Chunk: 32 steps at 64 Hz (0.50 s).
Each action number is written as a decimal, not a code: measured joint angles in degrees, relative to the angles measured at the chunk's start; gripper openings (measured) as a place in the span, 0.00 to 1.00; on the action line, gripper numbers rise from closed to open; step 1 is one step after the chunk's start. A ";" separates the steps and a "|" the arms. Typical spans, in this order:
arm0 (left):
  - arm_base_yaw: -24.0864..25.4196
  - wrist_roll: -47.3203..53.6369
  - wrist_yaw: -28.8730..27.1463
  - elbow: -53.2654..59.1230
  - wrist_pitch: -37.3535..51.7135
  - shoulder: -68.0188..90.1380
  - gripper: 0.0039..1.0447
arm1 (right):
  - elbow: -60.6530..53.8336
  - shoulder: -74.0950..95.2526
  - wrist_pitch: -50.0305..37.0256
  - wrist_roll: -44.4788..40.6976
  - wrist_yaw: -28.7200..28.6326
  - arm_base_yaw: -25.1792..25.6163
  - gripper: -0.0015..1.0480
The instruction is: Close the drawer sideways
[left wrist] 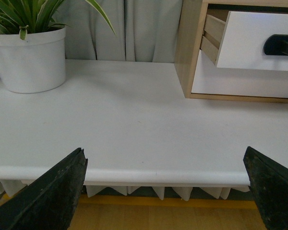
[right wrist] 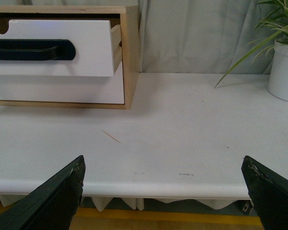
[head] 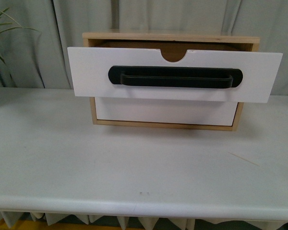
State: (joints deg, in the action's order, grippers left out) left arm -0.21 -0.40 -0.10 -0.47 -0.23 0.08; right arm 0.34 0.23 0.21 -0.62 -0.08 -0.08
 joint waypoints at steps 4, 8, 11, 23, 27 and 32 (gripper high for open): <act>0.00 0.00 0.00 -0.02 0.00 0.00 0.95 | 0.00 0.00 0.00 0.00 0.00 0.00 0.91; 0.00 0.00 0.00 -0.02 0.00 0.00 0.95 | 0.00 0.00 0.00 0.00 0.00 0.00 0.91; 0.00 0.00 0.00 -0.02 0.00 0.00 0.95 | 0.00 0.00 0.00 0.00 0.00 0.00 0.91; 0.00 0.00 0.00 -0.02 0.00 0.00 0.95 | 0.00 0.00 0.00 0.00 0.00 0.00 0.91; 0.00 0.00 -0.02 -0.02 0.00 0.00 0.95 | 0.00 0.00 0.00 0.00 0.00 0.00 0.91; 0.00 0.00 0.00 -0.02 0.00 0.00 0.95 | 0.00 0.00 0.00 0.00 0.00 0.00 0.91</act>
State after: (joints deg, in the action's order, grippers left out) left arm -0.21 -0.40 -0.10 -0.49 -0.23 0.08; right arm 0.34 0.23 0.21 -0.62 -0.08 -0.08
